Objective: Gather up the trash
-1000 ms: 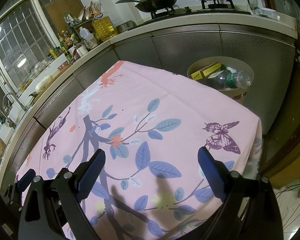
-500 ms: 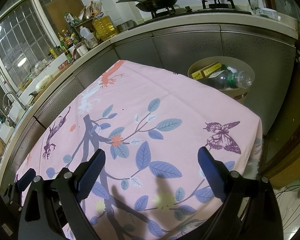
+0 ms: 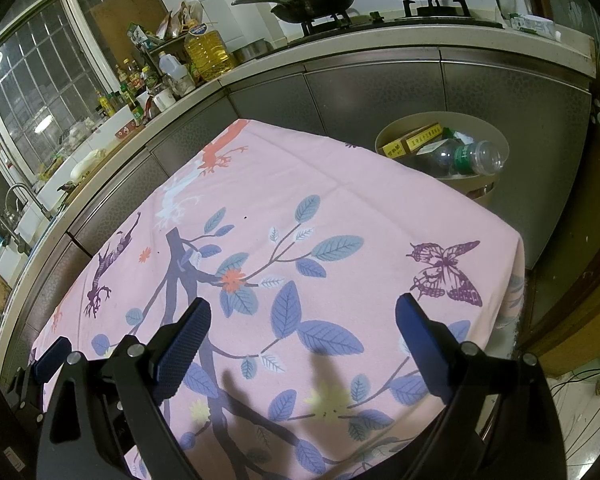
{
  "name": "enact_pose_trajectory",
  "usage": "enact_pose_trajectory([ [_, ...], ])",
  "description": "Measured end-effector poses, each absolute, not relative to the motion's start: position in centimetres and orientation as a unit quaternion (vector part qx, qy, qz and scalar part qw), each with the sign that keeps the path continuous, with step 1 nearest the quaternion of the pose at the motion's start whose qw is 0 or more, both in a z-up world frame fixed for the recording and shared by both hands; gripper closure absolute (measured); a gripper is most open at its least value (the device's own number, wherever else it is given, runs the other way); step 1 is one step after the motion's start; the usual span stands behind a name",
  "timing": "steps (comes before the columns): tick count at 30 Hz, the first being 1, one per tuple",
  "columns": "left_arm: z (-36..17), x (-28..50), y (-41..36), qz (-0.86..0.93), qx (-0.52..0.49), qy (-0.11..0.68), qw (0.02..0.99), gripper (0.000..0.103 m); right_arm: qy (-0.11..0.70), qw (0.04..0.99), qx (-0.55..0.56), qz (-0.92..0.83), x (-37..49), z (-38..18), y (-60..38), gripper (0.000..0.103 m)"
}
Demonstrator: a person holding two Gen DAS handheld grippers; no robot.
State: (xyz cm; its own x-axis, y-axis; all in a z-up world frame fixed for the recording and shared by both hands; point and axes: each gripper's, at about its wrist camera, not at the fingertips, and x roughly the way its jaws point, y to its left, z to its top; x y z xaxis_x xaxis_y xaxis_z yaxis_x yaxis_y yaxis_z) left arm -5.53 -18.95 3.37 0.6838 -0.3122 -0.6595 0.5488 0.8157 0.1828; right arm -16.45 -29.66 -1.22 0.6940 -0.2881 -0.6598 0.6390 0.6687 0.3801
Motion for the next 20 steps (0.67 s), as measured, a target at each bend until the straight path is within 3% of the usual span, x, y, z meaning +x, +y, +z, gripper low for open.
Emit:
enact_pose_trajectory([
  [20, 2.61, -5.20, -18.58, -0.243, 0.174, 0.335, 0.894, 0.006, 0.286, 0.868, 0.307, -0.267, -16.38, -1.20, -29.42, 0.013],
])
